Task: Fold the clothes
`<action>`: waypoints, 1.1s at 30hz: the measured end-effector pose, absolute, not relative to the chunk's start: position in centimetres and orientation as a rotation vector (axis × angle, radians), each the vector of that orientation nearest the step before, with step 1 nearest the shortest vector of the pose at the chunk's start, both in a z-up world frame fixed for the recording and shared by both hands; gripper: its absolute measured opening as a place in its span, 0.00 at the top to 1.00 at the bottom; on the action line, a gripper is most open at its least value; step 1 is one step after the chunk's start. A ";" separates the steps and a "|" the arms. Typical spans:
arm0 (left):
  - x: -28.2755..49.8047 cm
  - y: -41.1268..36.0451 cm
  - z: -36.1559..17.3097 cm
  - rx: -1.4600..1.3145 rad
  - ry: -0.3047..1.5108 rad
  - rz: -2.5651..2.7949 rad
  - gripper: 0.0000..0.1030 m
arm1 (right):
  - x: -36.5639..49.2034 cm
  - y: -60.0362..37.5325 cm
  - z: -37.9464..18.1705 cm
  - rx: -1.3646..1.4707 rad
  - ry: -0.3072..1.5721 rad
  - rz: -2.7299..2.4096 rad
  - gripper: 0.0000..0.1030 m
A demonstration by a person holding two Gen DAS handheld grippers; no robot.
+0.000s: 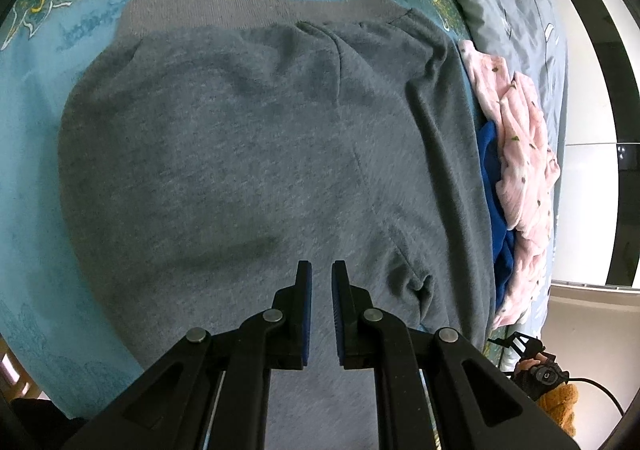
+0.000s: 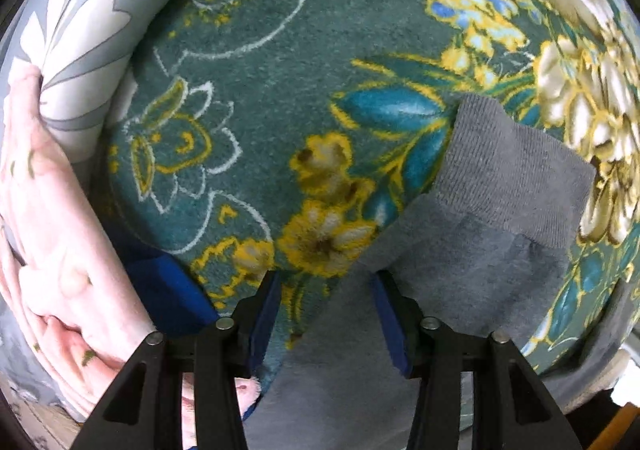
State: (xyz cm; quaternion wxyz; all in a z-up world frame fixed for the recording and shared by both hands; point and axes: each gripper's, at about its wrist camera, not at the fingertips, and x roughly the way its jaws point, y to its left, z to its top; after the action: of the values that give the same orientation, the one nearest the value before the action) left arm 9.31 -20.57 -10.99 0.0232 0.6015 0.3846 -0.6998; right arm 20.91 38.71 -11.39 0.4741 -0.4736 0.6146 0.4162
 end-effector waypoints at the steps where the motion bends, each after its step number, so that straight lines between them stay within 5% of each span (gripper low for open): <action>1: 9.2 -20.5 -10.9 1.860 1.193 -2.169 0.92 | 20.9 38.5 -11.3 -1.162 1.489 1.021 0.62; 3: 8.8 -20.3 -10.7 1.859 1.197 -2.174 0.92 | 21.3 37.8 -11.2 -1.162 1.468 1.035 0.81; 6: 7.7 -19.7 -10.1 1.861 1.208 -2.187 0.92 | 23.0 37.3 -11.3 -1.131 1.508 1.085 0.96; 12: 2.6 -16.5 -8.9 1.899 1.231 -2.242 0.89 | 25.9 34.8 -8.7 -1.113 1.496 1.444 0.97; 14: 0.4 -14.8 -8.6 1.915 1.237 -2.260 0.67 | 27.0 33.4 -7.5 -1.107 1.465 1.572 0.97; 29: -7.7 -10.1 -12.0 1.911 1.516 -2.056 0.64 | 33.0 26.8 -2.9 -1.340 1.260 1.907 0.97; 33: -8.0 -9.7 -11.9 1.939 1.359 -2.111 0.61 | 33.2 26.5 -3.7 -1.386 1.278 1.868 0.97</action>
State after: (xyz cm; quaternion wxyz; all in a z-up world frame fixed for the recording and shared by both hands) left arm -7.96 -9.71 -11.94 -0.0153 0.6112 0.4284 -0.6653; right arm 33.23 26.50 -3.72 0.2414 -0.5068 0.4674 0.6830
